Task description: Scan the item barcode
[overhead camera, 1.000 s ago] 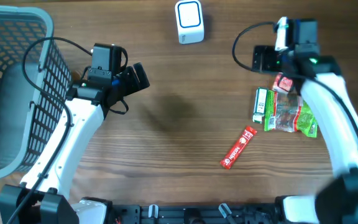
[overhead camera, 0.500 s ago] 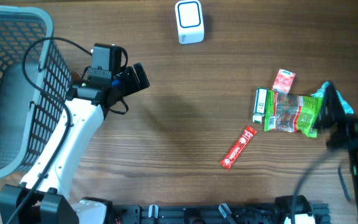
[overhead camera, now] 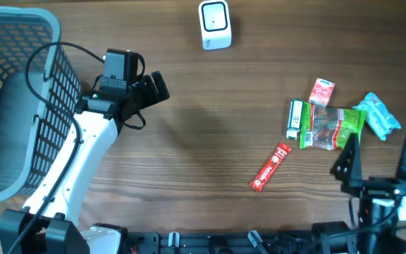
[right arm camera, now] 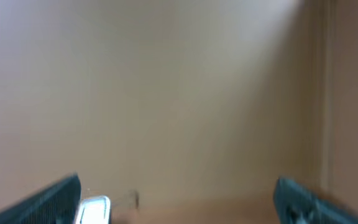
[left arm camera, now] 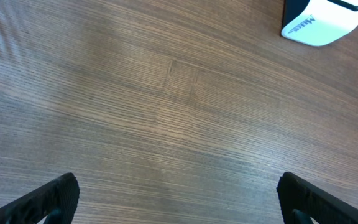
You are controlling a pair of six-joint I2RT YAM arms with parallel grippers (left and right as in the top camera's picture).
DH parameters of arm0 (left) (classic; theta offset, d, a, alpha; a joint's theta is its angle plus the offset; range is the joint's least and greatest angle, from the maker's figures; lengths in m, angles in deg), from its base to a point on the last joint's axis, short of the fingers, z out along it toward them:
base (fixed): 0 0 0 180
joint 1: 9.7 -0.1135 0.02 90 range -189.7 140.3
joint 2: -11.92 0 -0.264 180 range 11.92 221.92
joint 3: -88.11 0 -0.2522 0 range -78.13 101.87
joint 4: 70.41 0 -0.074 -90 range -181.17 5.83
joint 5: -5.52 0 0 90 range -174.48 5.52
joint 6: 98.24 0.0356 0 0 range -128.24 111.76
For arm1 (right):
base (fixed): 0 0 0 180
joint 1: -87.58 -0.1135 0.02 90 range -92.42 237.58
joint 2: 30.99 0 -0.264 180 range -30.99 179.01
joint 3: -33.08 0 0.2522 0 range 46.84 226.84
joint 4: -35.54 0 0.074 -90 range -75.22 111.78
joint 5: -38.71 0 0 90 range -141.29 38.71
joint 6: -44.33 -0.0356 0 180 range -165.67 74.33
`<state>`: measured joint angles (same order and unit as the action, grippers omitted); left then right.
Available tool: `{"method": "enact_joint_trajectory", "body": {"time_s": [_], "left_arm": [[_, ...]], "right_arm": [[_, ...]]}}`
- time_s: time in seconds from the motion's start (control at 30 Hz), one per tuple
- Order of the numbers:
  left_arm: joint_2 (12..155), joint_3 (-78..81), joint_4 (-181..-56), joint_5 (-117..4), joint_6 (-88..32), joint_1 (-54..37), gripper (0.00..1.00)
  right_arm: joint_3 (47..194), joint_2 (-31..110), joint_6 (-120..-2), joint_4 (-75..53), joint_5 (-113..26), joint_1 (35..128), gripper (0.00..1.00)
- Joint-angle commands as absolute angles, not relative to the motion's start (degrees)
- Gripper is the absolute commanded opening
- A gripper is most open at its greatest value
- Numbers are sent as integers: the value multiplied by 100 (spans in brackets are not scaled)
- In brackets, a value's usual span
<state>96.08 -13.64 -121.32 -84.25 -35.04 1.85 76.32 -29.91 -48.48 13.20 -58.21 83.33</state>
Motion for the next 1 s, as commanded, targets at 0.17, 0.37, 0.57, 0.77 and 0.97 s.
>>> {"method": "enact_joint_trajectory", "body": {"time_s": [0.17, 0.37, 0.57, 0.77, 0.97], "left_arm": [[9608, -1353, -12123, -8501, -3432, 163, 100], [9608, -1353, -12123, -8501, -3432, 163, 100], [9608, -1353, -12123, -8501, -3432, 163, 100], [9608, -1353, -12123, -8501, -3435, 163, 100], [9608, -1353, -12123, -8501, -3432, 163, 100]], "right_arm": [[5236, -3078, -6091, 3261, -4991, 8335, 100], [4712, -3080, -6520, 2784, -5008, 8335, 100], [4716, -3041, -6533, 2194, -4969, 8335, 100], [4716, -3035, -6533, 2196, -4971, 8335, 100], [4716, -3035, -6533, 2196, -4971, 8335, 100]]}}
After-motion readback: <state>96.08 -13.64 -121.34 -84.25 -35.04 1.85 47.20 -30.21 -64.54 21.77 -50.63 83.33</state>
